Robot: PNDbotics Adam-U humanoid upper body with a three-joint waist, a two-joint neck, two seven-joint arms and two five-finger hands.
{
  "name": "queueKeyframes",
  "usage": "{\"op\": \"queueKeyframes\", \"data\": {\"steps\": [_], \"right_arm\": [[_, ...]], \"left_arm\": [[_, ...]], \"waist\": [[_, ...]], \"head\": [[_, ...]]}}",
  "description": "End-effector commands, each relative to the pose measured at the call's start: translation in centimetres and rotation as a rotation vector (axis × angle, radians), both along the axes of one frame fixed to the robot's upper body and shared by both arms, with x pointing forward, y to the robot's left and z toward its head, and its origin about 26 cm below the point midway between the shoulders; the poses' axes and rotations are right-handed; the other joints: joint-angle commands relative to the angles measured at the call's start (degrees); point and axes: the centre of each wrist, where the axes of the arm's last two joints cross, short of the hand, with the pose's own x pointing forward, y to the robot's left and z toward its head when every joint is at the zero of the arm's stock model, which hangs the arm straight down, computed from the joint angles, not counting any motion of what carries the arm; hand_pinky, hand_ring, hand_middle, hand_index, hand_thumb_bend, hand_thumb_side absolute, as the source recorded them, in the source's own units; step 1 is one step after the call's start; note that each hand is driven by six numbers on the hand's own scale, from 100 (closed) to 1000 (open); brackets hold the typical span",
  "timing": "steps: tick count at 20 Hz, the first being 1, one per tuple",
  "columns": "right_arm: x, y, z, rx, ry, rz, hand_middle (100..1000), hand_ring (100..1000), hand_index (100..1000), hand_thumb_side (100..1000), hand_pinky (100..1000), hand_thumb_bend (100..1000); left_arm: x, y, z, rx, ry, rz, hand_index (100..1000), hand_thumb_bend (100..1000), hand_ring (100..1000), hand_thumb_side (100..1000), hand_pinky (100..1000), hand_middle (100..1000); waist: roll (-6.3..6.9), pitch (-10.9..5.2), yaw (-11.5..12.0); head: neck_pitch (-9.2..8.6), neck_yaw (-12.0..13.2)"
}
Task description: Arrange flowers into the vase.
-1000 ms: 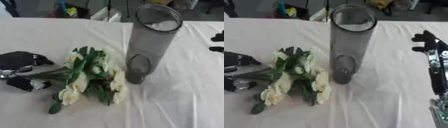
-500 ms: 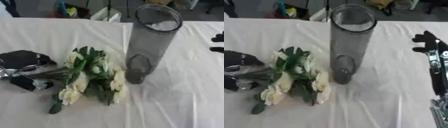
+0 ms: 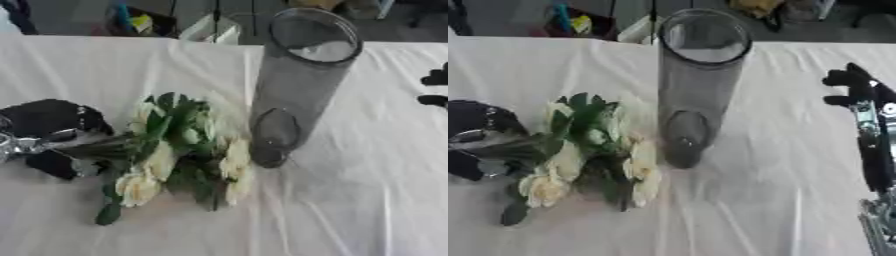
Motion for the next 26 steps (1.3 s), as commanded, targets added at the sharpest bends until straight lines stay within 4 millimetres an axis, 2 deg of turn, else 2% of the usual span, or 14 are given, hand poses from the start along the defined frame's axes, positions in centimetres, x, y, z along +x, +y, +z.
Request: {"op": "queueKeyframes", "data": {"steps": [1, 8, 12, 15, 16, 18, 19, 21, 26], "right_arm": [[-0.32, -0.12, 0.62, -0.012, -0.021, 0.002, 679, 994, 782, 1000, 707, 100], [-0.34, -0.08, 0.53, -0.016, -0.010, 0.006, 678, 996, 783, 1000, 708, 100], [-0.35, -0.11, 0.51, -0.013, -0.011, 0.006, 678, 996, 784, 1000, 708, 100], [-0.36, -0.12, 0.47, -0.010, -0.010, 0.006, 678, 996, 784, 1000, 708, 100], [-0.36, -0.11, 0.45, -0.009, -0.009, 0.006, 678, 997, 784, 1000, 709, 100], [-0.36, -0.11, 0.43, -0.008, -0.007, 0.006, 678, 997, 784, 1000, 709, 100], [-0.37, -0.11, 0.41, -0.008, -0.006, 0.006, 678, 998, 784, 1000, 709, 100], [-0.38, -0.11, 0.38, -0.007, -0.005, 0.006, 678, 998, 785, 1000, 709, 100], [-0.38, -0.10, 0.34, -0.008, -0.002, 0.007, 678, 999, 785, 1000, 709, 100]], "left_arm": [[-0.16, 0.16, 0.29, -0.018, -0.026, -0.005, 755, 295, 544, 772, 531, 610], [-0.39, 0.15, 0.37, -0.032, -0.077, -0.010, 735, 283, 525, 740, 523, 596], [-0.39, 0.02, 0.27, -0.018, -0.097, -0.014, 727, 260, 508, 679, 499, 580], [-0.31, -0.08, 0.13, -0.022, -0.106, -0.017, 702, 216, 476, 635, 453, 540], [-0.27, -0.09, 0.08, -0.029, -0.109, -0.018, 664, 146, 430, 611, 380, 498], [-0.18, -0.09, -0.02, -0.049, -0.112, -0.018, 661, 136, 425, 608, 373, 495], [-0.14, -0.09, -0.05, -0.060, -0.113, -0.016, 639, 100, 399, 600, 337, 473], [-0.05, -0.07, -0.07, -0.084, -0.117, -0.010, 584, 100, 353, 583, 278, 435], [-0.05, -0.08, 0.04, -0.138, -0.135, -0.006, 526, 100, 297, 564, 198, 391]], "waist": [[0.24, -0.54, -0.03], [0.15, -0.41, 0.14], [0.15, -0.36, 0.00], [0.17, -0.36, -0.05], [0.18, -0.36, -0.07], [0.19, -0.36, -0.10], [0.19, -0.35, -0.13], [0.19, -0.31, -0.18], [0.14, -0.28, -0.01]], "head": [[0.17, 0.01], [0.16, 0.01], [0.07, 0.03], [0.00, 0.03], [-0.02, 0.04], [-0.03, 0.04], [-0.02, 0.05], [-0.01, 0.09], [0.05, 0.11]]}}
